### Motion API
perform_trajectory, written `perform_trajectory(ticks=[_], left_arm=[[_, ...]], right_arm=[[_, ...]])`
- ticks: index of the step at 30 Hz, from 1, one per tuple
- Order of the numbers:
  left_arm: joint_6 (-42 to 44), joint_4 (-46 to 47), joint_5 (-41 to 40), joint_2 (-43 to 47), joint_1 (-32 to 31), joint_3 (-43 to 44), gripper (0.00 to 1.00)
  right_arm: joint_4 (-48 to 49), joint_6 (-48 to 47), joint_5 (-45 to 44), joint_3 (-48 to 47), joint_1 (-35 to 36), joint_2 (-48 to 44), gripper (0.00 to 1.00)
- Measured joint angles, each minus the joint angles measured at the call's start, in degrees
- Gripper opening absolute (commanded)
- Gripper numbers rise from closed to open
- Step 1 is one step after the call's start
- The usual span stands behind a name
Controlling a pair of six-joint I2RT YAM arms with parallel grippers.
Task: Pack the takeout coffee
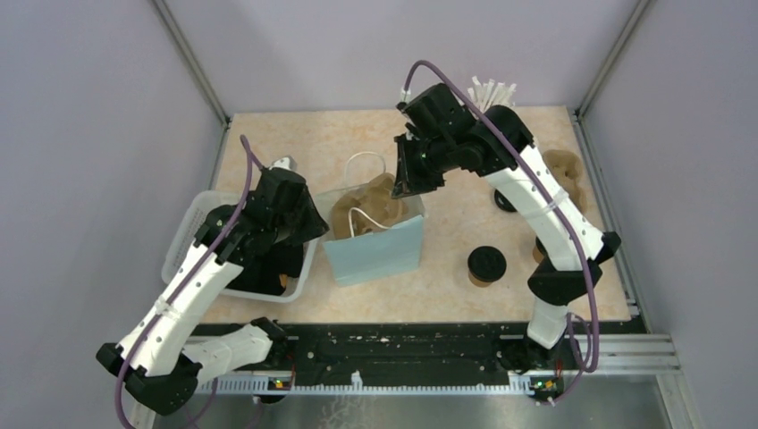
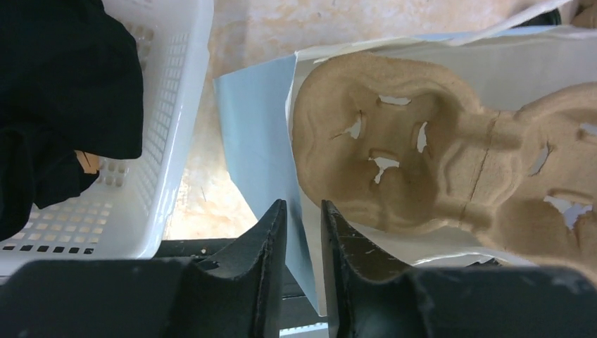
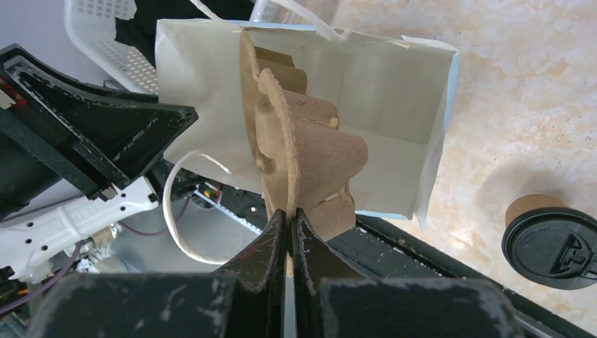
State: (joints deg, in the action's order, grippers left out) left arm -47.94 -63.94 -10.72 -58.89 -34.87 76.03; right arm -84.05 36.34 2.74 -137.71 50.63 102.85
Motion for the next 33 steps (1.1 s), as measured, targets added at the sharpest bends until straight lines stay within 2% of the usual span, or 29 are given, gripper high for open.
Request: perform_trajectory(ticks=[7,17,25,33], left_arm=[[2.64,3.23,3.43,1.40,0.00,-2.56,0.15],[4.66,5.92,6.75,0.74,0.00,-3.82,0.13],[4.72,6.95,7.13,0.79,0.00,-4.48,0.12],[4.90,6.97,7.10,0.76,0.00,-4.52,0.11]], right_arm=[[0.68,-1.22,1.33,-0.11,0.00,2.08,0.00],[3.30,-0.96,3.15,0.79,-0.57,5.16,0.00],[14.78,1.92,8.02,22.14,-5.03,-3.15,0.00],[17.38,1.16,11.37,22.69,-6.78,-3.45,0.00]])
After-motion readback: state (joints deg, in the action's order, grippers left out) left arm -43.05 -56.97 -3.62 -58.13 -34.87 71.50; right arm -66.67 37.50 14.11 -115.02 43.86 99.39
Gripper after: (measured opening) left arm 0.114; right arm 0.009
